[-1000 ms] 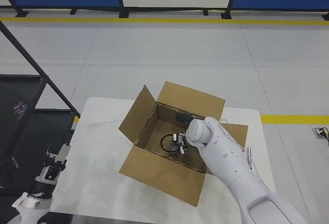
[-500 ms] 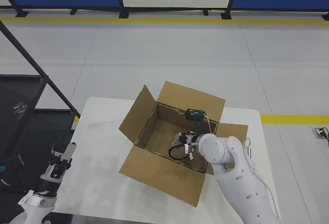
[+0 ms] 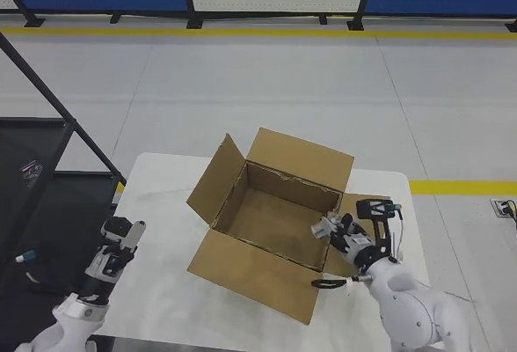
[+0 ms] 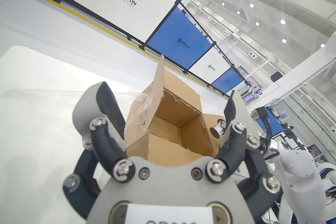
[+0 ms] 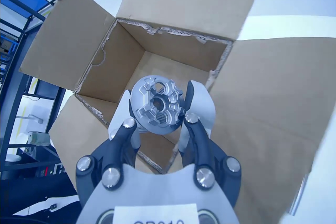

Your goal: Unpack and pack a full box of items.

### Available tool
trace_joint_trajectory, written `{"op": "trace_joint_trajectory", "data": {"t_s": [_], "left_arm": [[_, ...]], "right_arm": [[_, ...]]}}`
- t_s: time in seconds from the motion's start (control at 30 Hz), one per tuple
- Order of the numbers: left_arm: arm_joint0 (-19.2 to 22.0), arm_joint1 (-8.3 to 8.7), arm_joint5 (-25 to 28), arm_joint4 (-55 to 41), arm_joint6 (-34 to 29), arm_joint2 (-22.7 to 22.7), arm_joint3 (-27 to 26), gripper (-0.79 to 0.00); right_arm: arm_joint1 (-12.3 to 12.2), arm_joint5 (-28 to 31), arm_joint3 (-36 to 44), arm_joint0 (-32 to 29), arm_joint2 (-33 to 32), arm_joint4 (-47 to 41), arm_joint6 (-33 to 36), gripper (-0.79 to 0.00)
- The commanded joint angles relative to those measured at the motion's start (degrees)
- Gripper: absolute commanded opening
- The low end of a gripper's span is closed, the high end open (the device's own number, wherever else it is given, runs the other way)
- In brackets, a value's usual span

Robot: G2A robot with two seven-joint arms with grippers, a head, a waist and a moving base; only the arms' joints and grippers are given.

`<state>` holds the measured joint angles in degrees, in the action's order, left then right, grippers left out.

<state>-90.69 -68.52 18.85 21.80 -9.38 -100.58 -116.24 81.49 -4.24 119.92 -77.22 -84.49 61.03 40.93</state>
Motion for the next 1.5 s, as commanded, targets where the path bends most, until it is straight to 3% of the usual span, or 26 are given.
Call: {"op": "trace_joint_trajectory", "data": {"t_s": [0.0, 0.1, 0.23, 0.33, 0.5, 0.6, 0.7, 1.1, 1.3, 1.47], "left_arm": [[0.2, -0.1, -0.7, 1.5, 0.5, 1.6, -0.6, 0.0], [0.5, -0.27, -1.8, 3.9, 1.1, 4.1, -1.5, 0.0], [0.8, -0.54, -3.2, 7.2, 2.5, 7.7, -2.3, 0.0], [0.9, -0.78, -4.2, 9.8, 3.8, 10.6, -2.8, 0.0], [1.0, -1.15, -5.6, 14.1, 5.7, 14.9, -3.0, 0.0], [1.1, -1.36, -6.3, 16.1, 7.0, 17.0, -2.8, 0.0], [1.1, -1.55, -6.9, 17.4, 8.2, 18.5, -2.6, 0.0], [0.2, -2.09, -8.3, 20.7, 12.4, 21.7, -1.6, 0.0], [-0.7, -2.3, -9.2, 22.1, 14.1, 22.4, -1.7, 0.0], [-0.6, -2.59, -9.7, 23.4, 15.0, 24.4, -1.0, 0.0]], "right_arm": [[-0.4, 5.1, 2.3, -6.3, -3.8, -0.7, -7.1, -0.785], [-0.8, 11.1, 3.1, -14.0, -8.2, -2.3, -16.7, -0.785], [-0.9, 13.9, 2.2, -21.3, -12.3, -4.6, -28.2, -0.785], [-0.8, 13.9, 1.4, -25.5, -14.1, -6.1, -34.2, -0.785], [-0.9, 20.0, -2.1, -30.2, -17.7, -10.3, -41.3, -0.785], [-1.1, 20.9, -4.8, -29.9, -19.3, -12.3, -41.5, -0.785], [-1.3, 16.5, -5.5, -28.3, -19.2, -11.0, -36.6, -0.785], [-1.3, 16.6, -5.6, -28.1, -19.2, -10.9, -36.6, -0.785], [-1.3, 11.6, -9.6, -26.3, -16.2, 3.0, -46.1, -0.785], [-0.9, 3.3, -13.1, -26.1, -13.4, 11.3, -51.2, -0.785]]}}
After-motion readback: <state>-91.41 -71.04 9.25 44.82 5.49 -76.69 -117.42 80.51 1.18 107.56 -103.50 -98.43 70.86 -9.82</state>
